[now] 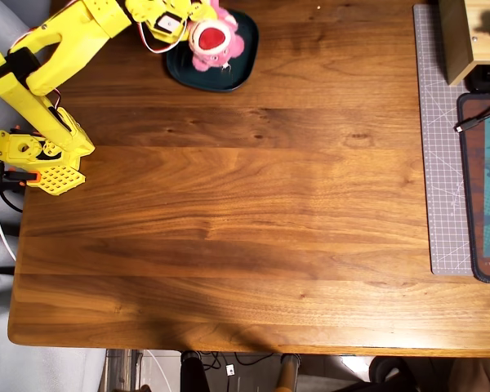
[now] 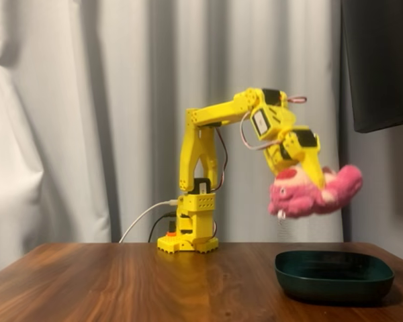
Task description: Grasp a strawberry bear and put it in the bin.
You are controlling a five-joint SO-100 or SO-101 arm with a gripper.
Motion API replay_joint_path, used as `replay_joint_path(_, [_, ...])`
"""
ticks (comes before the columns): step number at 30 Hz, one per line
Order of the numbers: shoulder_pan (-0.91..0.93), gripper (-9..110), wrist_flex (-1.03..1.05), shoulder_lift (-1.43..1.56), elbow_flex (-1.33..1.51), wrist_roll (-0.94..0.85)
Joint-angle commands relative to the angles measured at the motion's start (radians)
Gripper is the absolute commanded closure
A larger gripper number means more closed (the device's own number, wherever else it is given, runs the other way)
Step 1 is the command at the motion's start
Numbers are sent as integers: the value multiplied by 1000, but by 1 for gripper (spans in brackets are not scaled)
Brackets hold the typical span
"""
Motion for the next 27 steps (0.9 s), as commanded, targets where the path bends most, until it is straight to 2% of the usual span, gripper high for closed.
replay_joint_path(1, [3,102,-25,32,3,9])
replay_joint_path(10, [17,100,-28,34,9,-6])
replay_joint_path(16, [17,87,-26,35,12,-6])
replay_joint_path(19, [15,75,-26,35,9,-8])
replay_joint_path(27, [12,67,-26,38,9,-9])
